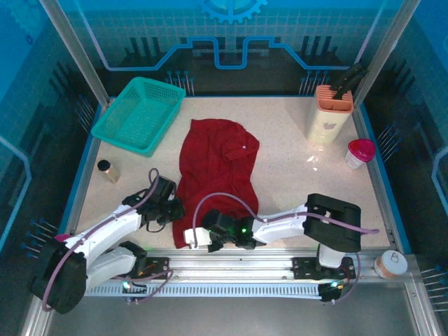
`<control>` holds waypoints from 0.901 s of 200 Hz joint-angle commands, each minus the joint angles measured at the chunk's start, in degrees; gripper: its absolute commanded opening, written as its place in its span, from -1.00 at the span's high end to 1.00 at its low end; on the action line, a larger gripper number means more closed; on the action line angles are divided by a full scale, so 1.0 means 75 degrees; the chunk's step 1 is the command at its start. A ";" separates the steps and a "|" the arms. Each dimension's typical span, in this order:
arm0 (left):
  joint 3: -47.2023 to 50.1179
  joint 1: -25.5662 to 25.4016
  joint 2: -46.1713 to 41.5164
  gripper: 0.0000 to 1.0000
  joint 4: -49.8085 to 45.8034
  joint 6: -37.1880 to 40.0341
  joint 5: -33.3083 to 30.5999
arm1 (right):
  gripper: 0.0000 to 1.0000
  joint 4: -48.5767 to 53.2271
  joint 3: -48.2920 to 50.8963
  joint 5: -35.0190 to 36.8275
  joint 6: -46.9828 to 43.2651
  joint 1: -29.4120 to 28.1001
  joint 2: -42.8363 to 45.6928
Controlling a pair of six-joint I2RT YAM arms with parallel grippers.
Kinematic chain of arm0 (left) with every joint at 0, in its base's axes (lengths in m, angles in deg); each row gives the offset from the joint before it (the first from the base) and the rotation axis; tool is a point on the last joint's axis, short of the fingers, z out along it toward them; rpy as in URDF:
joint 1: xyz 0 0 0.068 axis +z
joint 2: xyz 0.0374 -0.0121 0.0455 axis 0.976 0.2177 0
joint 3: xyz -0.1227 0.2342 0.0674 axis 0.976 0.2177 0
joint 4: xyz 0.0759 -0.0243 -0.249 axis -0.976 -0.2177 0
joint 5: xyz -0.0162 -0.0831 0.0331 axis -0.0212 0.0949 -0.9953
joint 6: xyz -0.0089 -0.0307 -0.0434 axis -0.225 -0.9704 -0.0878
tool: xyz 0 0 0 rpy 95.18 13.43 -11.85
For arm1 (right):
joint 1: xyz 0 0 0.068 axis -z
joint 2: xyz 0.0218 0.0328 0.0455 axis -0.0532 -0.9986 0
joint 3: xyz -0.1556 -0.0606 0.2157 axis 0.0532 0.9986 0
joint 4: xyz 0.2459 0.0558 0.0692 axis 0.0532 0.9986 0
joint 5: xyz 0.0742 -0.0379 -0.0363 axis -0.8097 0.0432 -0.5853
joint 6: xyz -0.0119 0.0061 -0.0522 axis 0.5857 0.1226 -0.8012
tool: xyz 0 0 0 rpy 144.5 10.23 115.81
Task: Fold the inside-out t-shirt
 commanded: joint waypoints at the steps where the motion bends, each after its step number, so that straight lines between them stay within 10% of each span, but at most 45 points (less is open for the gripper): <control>1: -0.0498 0.0060 -0.0213 0.96 -0.0296 0.0162 -0.0029 | 1.00 -0.0285 0.0204 -0.0256 0.0415 0.0127 0.0604; 124: -0.0538 0.0401 -0.0587 1.00 -0.0103 0.0011 -0.0070 | 1.00 0.0253 0.0385 -0.4035 0.0273 0.0918 0.2079; 180: -0.0241 0.1085 -0.0446 1.00 0.0015 0.0193 -0.0017 | 0.99 0.1790 -0.0119 -0.1081 -0.2252 -0.0562 0.1044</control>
